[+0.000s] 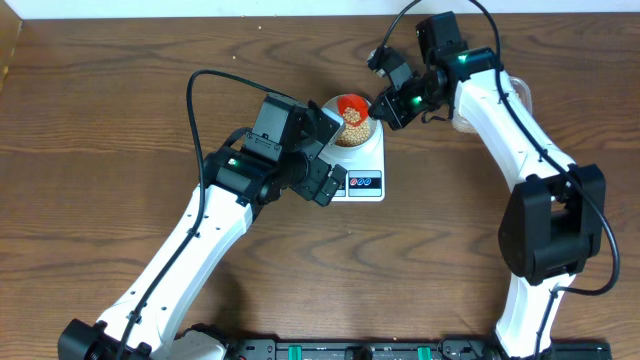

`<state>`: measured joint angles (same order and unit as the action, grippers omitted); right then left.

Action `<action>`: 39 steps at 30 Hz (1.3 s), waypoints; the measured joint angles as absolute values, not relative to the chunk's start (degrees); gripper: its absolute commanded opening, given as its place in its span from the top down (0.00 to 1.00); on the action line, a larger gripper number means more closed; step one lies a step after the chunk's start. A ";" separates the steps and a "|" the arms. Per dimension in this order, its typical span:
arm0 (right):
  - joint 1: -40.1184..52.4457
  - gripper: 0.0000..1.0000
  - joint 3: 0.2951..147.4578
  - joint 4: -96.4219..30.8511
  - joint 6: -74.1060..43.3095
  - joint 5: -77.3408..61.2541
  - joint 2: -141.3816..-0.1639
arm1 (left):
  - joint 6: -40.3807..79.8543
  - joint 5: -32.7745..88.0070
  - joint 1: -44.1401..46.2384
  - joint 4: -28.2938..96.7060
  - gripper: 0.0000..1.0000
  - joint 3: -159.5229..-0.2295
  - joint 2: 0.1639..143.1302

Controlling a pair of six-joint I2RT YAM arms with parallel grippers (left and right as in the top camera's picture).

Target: Scoop item into bowl and weigh 50g on scale

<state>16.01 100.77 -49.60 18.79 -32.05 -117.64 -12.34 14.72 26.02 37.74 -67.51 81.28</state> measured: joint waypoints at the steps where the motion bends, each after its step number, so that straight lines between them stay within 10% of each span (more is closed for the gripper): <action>1: 16.32 0.99 100.77 -49.41 18.92 -30.96 -117.21 | -12.34 14.72 26.02 37.74 0.02 -67.51 81.28; 39: 22.59 0.99 100.77 -49.19 21.21 -17.34 -114.02 | -12.34 14.72 26.02 37.74 0.02 -67.51 81.28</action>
